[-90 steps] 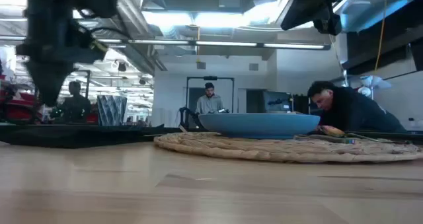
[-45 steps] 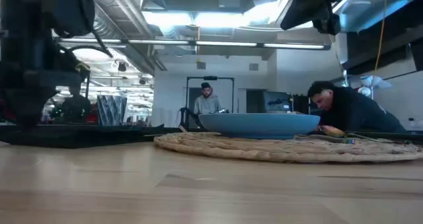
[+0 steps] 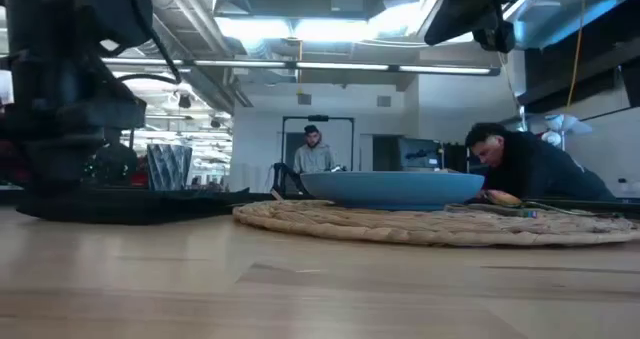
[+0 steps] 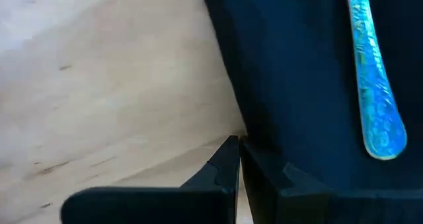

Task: Set table place
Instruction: Move the black table napkin to the left of the brown placemat

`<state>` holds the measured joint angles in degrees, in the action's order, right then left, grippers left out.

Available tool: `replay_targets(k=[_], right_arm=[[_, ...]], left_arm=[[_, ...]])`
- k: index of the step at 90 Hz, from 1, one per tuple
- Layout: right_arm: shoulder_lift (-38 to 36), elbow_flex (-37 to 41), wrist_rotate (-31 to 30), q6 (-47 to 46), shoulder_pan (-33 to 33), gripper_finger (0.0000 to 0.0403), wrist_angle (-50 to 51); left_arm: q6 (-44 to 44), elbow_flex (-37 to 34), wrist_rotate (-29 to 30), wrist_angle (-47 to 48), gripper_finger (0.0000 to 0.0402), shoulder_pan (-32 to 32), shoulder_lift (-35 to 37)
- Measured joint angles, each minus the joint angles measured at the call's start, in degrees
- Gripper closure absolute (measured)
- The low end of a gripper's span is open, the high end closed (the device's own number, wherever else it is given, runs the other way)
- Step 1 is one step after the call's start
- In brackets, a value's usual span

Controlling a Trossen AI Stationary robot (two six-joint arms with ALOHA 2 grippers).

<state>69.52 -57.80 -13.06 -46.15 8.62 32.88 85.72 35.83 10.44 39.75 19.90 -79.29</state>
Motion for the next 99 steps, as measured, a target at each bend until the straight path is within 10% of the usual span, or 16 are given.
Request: replay_targets(k=[99], right_arm=[[0.0,0.0,0.2,0.2,0.0,0.0403,0.0]], left_arm=[[3.2,5.8,4.8,-2.6,0.0401,5.5,0.0]])
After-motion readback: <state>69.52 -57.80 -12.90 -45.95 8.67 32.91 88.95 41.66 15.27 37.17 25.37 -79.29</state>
